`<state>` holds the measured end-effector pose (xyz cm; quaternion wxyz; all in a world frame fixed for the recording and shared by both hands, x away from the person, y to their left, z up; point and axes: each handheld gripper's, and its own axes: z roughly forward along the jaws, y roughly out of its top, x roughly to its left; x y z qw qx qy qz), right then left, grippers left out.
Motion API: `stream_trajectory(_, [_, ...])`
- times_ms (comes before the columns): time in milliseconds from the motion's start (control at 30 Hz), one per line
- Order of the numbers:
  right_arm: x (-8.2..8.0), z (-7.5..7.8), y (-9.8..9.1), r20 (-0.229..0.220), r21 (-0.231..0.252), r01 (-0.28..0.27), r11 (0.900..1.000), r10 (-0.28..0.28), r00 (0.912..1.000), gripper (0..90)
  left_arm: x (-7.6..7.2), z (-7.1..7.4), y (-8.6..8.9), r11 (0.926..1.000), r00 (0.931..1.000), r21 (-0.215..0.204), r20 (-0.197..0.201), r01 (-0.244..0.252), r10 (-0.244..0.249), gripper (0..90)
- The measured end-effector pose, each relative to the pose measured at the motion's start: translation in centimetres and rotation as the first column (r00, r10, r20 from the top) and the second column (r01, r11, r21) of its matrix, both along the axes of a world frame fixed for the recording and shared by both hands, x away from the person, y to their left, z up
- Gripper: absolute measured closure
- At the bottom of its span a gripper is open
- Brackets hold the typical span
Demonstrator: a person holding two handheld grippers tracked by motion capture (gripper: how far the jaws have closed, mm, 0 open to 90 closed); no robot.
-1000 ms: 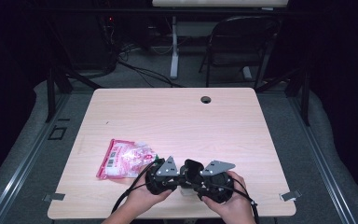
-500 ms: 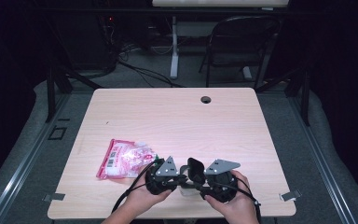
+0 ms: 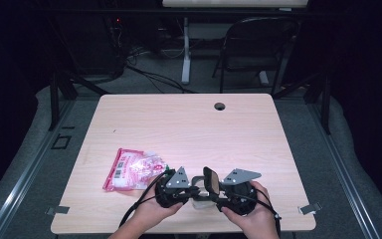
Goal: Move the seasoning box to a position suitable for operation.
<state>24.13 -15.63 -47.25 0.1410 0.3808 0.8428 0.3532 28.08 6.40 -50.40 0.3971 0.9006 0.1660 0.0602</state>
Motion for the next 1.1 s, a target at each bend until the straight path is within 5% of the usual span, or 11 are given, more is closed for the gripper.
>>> stream_trajectory(500, [0.1,0.9,-1.9,-0.043,0.025,0.028,0.9993,-0.027,0.9987,54.2,0.0,0.0,0.0,1.0,1.0,-0.002,-0.002,0.001,-0.001,84.7])
stream_trajectory(800, [0.0,1.3,-2.9,-0.088,0.043,0.012,0.999,-0.008,0.9961,70.0,0.0,0.0,0.0,1.0,1.0,-0.002,-0.001,0.002,-0.002,84.7])
stream_trajectory(1100, [0.0,1.5,-3.4,-0.115,0.025,0.009,0.9996,-0.006,0.9934,75.4,0.0,-0.1,0.1,1.0,1.0,-0.007,-0.001,0.002,-0.002,84.7])
